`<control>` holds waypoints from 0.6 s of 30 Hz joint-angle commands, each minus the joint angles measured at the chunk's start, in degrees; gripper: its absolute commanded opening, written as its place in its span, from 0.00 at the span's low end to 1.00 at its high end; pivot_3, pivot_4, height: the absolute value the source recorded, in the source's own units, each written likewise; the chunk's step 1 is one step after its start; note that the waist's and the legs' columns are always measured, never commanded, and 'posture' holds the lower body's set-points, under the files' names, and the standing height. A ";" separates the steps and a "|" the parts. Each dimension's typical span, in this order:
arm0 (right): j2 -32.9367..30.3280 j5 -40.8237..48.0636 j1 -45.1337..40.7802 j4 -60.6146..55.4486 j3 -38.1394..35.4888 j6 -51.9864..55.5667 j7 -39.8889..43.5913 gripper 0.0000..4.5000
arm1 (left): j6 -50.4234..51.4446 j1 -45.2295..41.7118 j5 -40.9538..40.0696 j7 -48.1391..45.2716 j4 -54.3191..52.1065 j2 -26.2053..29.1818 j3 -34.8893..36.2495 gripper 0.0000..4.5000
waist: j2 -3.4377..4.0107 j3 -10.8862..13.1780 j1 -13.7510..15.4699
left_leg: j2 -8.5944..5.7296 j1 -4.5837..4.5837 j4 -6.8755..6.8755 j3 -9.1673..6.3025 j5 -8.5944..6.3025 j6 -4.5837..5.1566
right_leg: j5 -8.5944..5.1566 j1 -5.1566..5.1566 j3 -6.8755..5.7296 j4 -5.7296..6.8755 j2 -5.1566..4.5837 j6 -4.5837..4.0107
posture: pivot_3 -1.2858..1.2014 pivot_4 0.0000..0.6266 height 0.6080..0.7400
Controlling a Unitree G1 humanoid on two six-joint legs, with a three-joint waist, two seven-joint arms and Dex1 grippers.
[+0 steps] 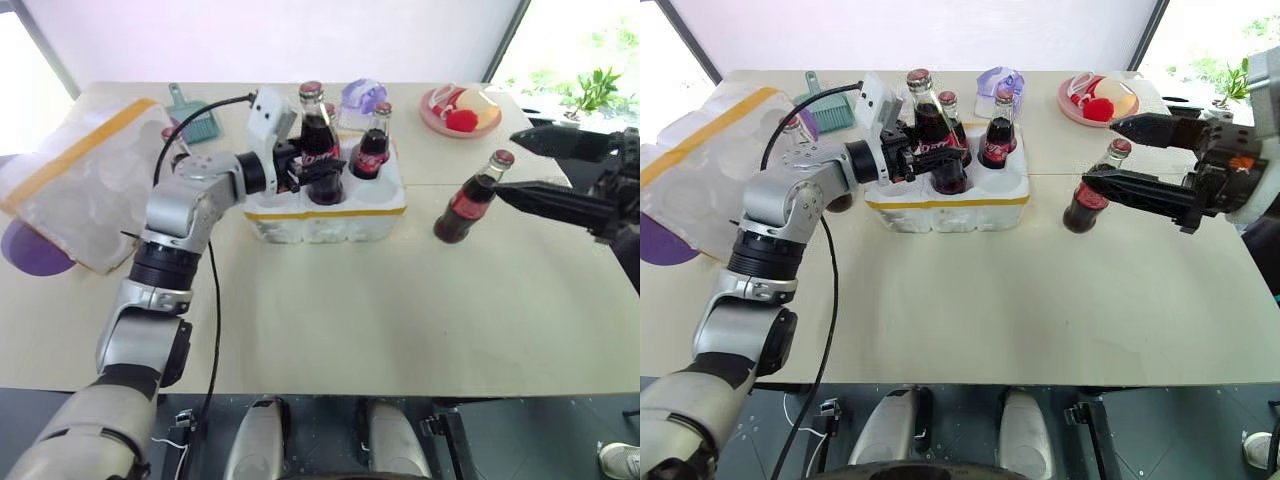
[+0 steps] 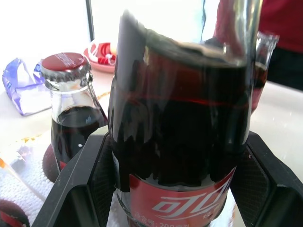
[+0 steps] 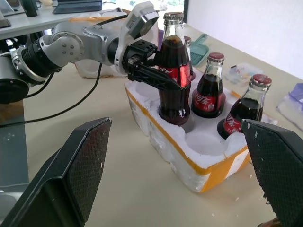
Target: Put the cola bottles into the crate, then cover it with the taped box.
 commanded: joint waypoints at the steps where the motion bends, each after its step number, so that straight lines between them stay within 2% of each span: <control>1: 0.47 -0.26 0.00 -1.04 -1.69 -1.86 -0.88 1.00 | -2.92 -1.31 3.96 -2.00 -1.10 -0.31 -2.68 0.59 | 0.00 0.00 0.00 | 0.00 0.00 0.00 0.01 0.00 0.00 | 0.00 0.00 0.00 0.00 0.00 0.00 | 0.52 0.24 0.97; 7: 1.56 -0.67 -1.53 -0.76 0.71 -3.32 -2.41 1.00 | -3.04 0.92 8.53 2.50 2.30 -4.27 -3.02 0.59 | 0.00 0.00 -0.01 | 0.00 0.01 0.01 0.00 0.00 0.00 | 0.00 0.00 0.00 0.01 0.00 0.00 | 0.52 0.24 0.97; 9: 1.70 -0.84 -1.57 -0.90 1.34 -3.73 -2.34 1.00 | -1.90 1.94 8.81 3.60 1.69 -4.84 -2.18 0.82 | 0.01 -0.01 -0.01 | 0.00 0.01 0.00 -0.01 0.00 0.01 | 0.00 0.00 0.00 0.01 0.00 0.00 | 0.52 0.24 0.97; 11: 1.70 -1.10 -1.67 -0.81 1.84 -4.02 -2.02 1.00 | -0.67 3.22 8.45 4.12 -0.50 -4.62 -1.20 0.99 | 0.03 -0.02 -0.01 | 0.00 0.03 0.01 -0.01 0.00 0.00 | 0.00 0.01 0.00 0.02 0.00 0.00 | 0.52 0.24 0.97; 15: 1.32 -1.76 -1.92 -0.17 2.75 -4.77 -1.15 1.00 | 2.54 6.16 6.05 4.67 -7.48 -3.12 2.12 0.99 | 0.03 -0.02 -0.05 | 0.00 0.04 0.03 -0.02 0.00 0.00 | 0.00 0.02 0.01 0.05 -0.01 0.00 | 0.52 0.24 0.97; 18: 1.08 -2.75 -2.62 0.71 3.82 -5.47 -0.19 1.00 | 10.01 12.34 -3.78 4.34 -20.88 0.47 12.48 0.99 | 0.03 -0.02 -0.71 | 0.02 0.05 0.00 -0.02 0.00 0.01 | 0.00 0.01 0.02 0.06 0.00 0.00 | 0.52 0.24 0.97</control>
